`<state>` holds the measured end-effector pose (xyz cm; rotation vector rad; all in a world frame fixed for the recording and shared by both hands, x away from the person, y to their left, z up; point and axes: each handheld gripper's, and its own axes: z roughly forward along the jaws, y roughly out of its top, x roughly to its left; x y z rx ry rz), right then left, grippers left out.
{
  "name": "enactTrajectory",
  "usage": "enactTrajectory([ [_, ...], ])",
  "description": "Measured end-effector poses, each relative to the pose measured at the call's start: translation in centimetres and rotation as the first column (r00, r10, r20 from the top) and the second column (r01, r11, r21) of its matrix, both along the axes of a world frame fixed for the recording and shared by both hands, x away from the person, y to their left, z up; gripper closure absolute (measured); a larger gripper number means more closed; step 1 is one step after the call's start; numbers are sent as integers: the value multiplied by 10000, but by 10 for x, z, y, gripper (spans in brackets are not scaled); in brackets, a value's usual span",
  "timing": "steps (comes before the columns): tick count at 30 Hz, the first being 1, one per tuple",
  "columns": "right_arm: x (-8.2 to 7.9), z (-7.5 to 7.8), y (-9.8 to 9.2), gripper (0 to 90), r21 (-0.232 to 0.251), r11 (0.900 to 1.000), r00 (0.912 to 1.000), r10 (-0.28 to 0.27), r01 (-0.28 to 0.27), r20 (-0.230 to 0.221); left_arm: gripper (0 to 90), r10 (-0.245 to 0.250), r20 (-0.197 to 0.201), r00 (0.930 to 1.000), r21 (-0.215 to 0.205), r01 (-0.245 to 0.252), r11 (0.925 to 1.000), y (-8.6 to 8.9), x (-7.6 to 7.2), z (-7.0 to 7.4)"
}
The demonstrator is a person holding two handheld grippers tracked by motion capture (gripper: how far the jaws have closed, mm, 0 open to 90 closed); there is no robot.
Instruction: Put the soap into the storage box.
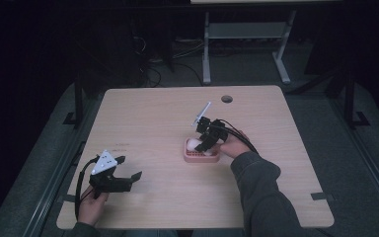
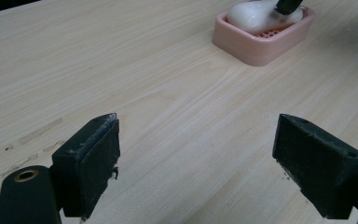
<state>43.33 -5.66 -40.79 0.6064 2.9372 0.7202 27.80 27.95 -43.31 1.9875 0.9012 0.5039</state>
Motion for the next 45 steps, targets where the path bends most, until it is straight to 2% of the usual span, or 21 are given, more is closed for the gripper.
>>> enactTrajectory([
  [6,-2,3,-9,455,280,9993,9997,-246,247,-43,145,-3,-25,10000,30,4,10000,0,0,0],
  [19,-5,2,-15,433,230,9990,9992,-391,393,-90,145,-8,-19,10000,36,8,10000,0,0,0],
  [29,-9,6,-20,433,250,9987,9990,-444,441,84,145,-17,-40,10000,83,18,10000,0,1,-1],
  [33,-10,7,-23,421,236,9985,9988,-489,489,-11,145,-29,-43,10000,89,30,10000,0,1,0],
  [45,-14,15,-32,420,464,9964,9974,-708,703,101,145,-31,-17,10000,98,31,9999,0,0,-1],
])
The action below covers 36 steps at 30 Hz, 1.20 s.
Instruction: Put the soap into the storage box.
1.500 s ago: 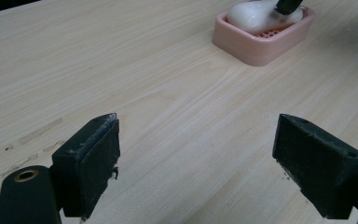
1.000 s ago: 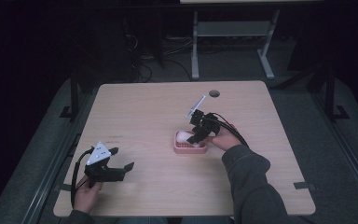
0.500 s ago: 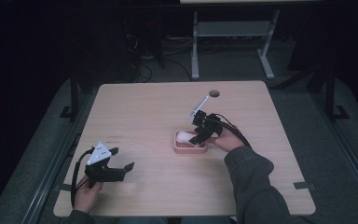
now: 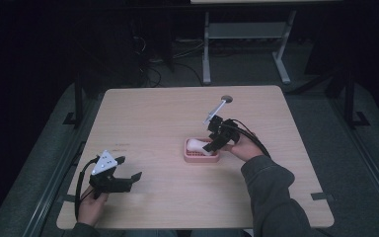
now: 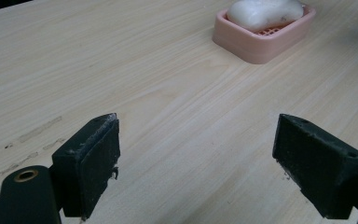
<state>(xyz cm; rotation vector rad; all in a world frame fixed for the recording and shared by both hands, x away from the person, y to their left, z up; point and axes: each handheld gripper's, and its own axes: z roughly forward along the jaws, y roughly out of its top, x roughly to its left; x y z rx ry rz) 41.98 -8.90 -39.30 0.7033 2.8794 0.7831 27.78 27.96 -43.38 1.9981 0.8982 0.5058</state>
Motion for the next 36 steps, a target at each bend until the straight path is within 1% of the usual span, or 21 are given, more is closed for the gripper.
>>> enactTrajectory([
  [5,-1,2,-4,416,-2,10000,10000,-95,95,-9,145,-22,8,10000,5,22,10000,0,0,0],
  [7,-2,1,-5,407,-86,9999,9999,-128,128,-25,145,22,-30,10000,6,-22,10000,0,0,0],
  [14,-3,2,-5,397,-93,9999,9999,-137,137,-62,145,-7,-8,10000,23,7,10000,0,0,0],
  [17,-5,4,-6,398,-53,9999,9999,-95,95,52,145,12,-41,10000,-27,-12,10000,1,0,0],
  [19,-6,5,-6,397,-44,9999,9999,-108,108,39,145,15,-21,10000,-45,-15,10000,1,0,0],
  [25,-10,10,-10,386,-1,9999,9996,-115,115,260,145,11,-29,10000,-14,-11,10000,1,0,0],
  [36,-16,16,-20,377,61,9997,9992,-244,242,312,145,29,-9,10000,-11,-29,10000,1,0,0],
])
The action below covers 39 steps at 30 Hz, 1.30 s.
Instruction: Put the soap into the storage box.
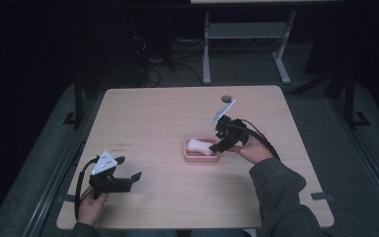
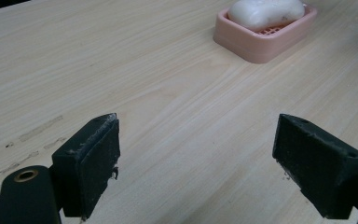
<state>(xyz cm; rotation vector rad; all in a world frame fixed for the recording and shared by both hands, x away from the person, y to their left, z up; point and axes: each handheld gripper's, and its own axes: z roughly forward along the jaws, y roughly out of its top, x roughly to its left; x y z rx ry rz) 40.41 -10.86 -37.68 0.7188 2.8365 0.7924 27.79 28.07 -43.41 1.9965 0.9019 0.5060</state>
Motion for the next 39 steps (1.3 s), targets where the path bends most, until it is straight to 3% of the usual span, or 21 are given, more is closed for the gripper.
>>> enactTrajectory([
  [21,-13,-12,-24,374,432,9983,9987,-389,404,-333,145,-14,-12,10000,46,14,10000,0,0,0],
  [33,-19,-20,-37,374,489,9965,9961,-654,683,-597,145,8,-30,10000,33,-8,10000,0,0,0],
  [39,-23,-19,-42,374,436,9970,9968,-625,647,-508,145,-1,-5,10000,53,1,10000,0,0,-1],
])
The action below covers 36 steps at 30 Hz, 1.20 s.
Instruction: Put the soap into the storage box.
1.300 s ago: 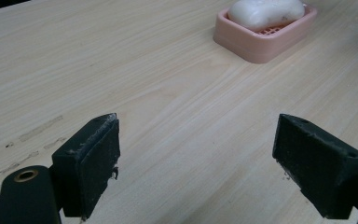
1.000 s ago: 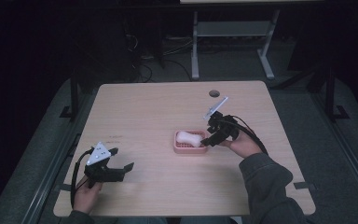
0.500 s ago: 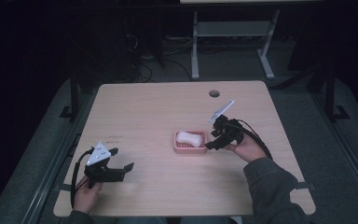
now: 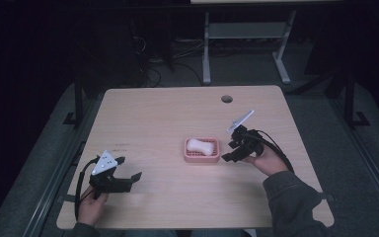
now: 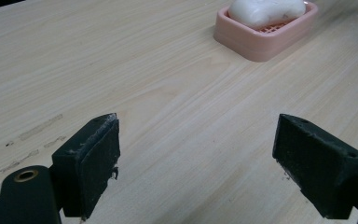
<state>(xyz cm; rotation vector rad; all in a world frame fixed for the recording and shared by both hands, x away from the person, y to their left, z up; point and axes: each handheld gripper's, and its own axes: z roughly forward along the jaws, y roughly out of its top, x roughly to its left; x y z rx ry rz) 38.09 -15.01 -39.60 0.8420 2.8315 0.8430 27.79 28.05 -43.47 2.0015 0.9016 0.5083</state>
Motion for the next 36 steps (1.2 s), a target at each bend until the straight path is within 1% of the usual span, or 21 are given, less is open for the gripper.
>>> enactTrajectory([
  [5,-2,1,-3,373,-17,10000,9999,-77,77,-69,145,-2,1,10000,21,2,10000,0,0,0],
  [6,-2,0,-3,373,-37,10000,10000,-35,35,4,145,1,6,10000,14,-1,10000,0,0,0],
  [8,-4,0,-5,373,48,10000,10000,-40,40,9,145,3,-2,10000,-5,-3,10000,0,0,0],
  [12,-7,-2,-9,373,129,9998,9997,-176,178,-161,145,-5,-22,10000,37,5,10000,0,0,0],
  [13,-8,-4,-10,373,114,9998,9998,-185,186,-87,145,-8,-23,10000,37,8,10000,0,0,0],
  [16,-10,-6,-14,373,136,9996,9995,-233,236,-213,145,3,-13,10000,18,-3,10000,0,0,0],
  [20,-13,-5,-16,373,125,9996,9996,-233,235,-178,145,-13,-61,10000,52,14,10000,-1,0,0],
  [22,-15,-5,-18,373,222,9995,9997,-240,242,-98,145,-16,-54,10000,48,16,10000,-1,0,0],
  [26,-18,-6,-22,374,293,9991,9994,-309,314,-172,145,-23,-49,10000,76,24,10000,-1,0,0],
  [27,-19,-7,-23,374,301,9989,9993,-352,355,-126,145,-22,-49,10000,89,22,10000,-1,0,0],
  [28,-20,-9,-26,374,370,9984,9990,-412,418,-188,145,-19,-42,10000,61,19,10000,-1,0,-1],
  [36,-25,-13,-33,374,437,9975,9981,-553,564,-262,145,-12,-42,10000,46,13,10000,-1,0,-1],
])
